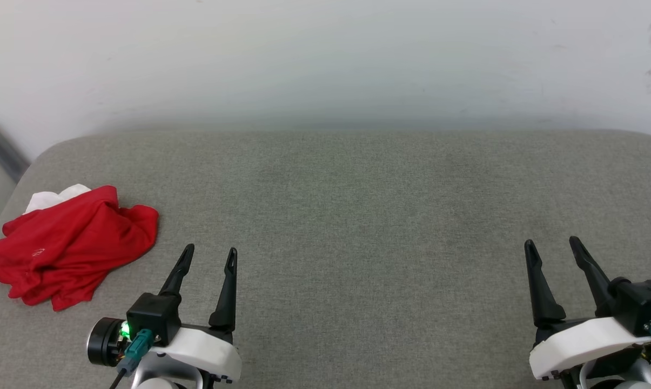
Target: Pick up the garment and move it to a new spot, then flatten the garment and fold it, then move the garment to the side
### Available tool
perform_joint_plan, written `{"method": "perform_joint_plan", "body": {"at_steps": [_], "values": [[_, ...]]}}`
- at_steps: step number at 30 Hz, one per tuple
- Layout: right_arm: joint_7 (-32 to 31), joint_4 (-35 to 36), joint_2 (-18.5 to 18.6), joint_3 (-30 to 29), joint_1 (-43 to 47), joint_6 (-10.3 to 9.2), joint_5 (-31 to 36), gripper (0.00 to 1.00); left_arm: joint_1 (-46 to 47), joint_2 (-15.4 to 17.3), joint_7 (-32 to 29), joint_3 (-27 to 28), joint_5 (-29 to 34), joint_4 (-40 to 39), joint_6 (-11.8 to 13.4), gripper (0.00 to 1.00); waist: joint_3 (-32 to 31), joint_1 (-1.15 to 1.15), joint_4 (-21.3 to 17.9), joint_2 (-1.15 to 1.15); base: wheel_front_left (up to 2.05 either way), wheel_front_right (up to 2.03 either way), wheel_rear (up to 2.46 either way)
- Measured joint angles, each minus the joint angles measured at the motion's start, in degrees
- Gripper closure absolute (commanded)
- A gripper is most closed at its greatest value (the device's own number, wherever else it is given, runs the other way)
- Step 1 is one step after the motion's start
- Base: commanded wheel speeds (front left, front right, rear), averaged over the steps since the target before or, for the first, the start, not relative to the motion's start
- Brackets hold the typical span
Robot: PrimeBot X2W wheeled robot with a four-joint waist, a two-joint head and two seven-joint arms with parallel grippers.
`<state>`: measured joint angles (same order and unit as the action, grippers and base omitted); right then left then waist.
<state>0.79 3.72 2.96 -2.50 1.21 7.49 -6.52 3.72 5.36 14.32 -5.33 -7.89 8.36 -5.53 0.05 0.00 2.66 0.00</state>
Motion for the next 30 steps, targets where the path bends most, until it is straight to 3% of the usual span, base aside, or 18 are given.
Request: {"method": "perform_joint_plan", "body": {"at_steps": [14, 30], "values": [[0.8, 1.8, 0.0, 0.8, 0.0, 0.00, 2.4, 0.00, 1.4, -1.0, 0.7, 0.6, 1.7, 1.0, -0.6, 0.00, 0.4, 0.00, 4.1, 0.00, 0.00, 0.00, 0.00], [-0.1, 3.9, 0.0, 4.1, -1.2, 0.00, 3.8, 0.00, 2.7, -1.9, 0.8, 2.3, 1.0, 1.0, -1.1, 0.00, 1.8, 0.00, 19.6, 0.00, 0.00, 0.00, 0.00]]}}
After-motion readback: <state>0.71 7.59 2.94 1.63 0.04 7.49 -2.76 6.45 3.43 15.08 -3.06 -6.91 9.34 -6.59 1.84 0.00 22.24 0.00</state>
